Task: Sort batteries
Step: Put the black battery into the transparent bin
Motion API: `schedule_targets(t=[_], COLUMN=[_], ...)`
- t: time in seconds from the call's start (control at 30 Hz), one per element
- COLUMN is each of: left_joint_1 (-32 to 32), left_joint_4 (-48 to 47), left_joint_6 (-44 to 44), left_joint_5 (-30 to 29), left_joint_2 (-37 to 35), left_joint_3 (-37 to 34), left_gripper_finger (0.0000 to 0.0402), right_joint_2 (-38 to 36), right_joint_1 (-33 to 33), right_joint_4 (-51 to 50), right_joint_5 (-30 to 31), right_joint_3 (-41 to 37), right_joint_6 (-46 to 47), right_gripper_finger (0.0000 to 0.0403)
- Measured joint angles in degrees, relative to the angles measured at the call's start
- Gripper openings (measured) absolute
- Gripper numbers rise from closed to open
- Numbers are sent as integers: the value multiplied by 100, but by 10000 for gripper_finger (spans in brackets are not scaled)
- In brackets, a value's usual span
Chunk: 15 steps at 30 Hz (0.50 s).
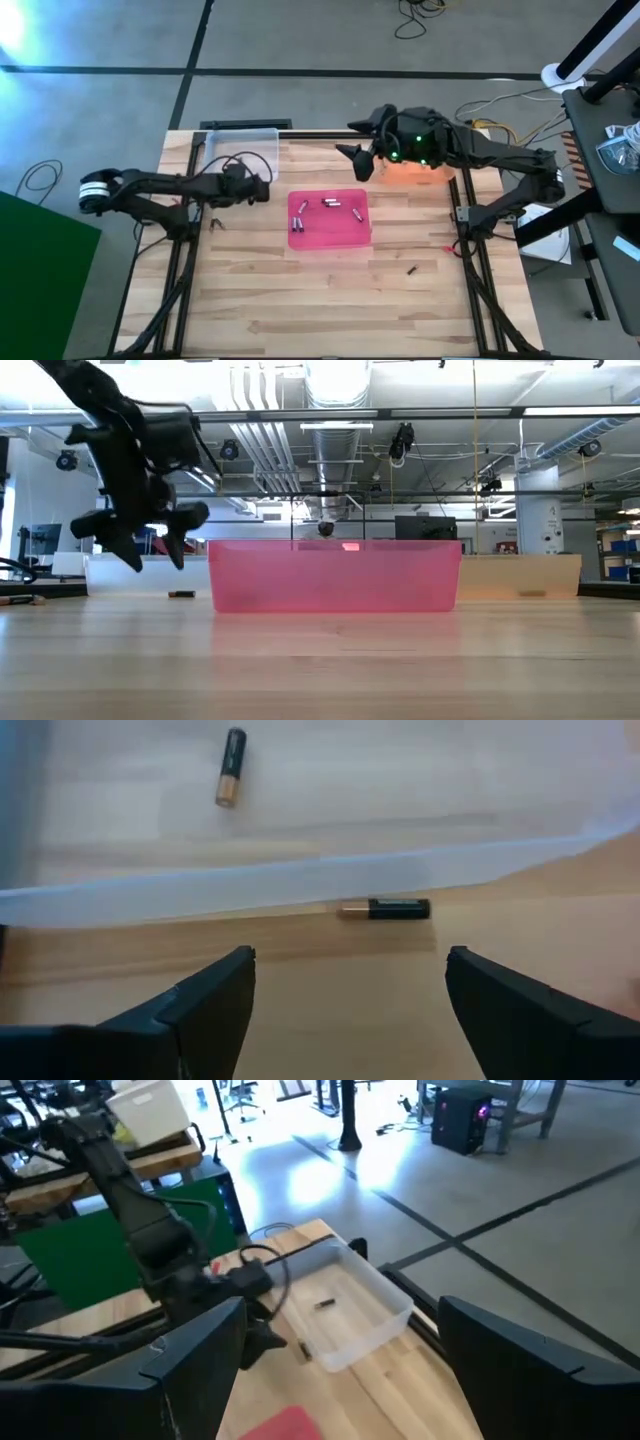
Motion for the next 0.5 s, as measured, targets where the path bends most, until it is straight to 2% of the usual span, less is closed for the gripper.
schedule_targets(t=[0.23,0.37,0.5], left_joint_1=[123,152,302], left_joint_4=[341,524,1286], left_joint_6=[25,101,353], left_joint_5=[660,591,475], left_joint_2=[737,1058,1374], left_joint_3=[51,69,31], left_gripper_finger=[315,320,320], right_joint_2=[126,125,122], right_joint_1=[135,193,198], right_joint_4=[2,8,1], right_joint_5=[8,14,15], right_joint_3=[210,288,326], right_joint_6=[-8,-64,-150], right_gripper_finger=[301,297,300])
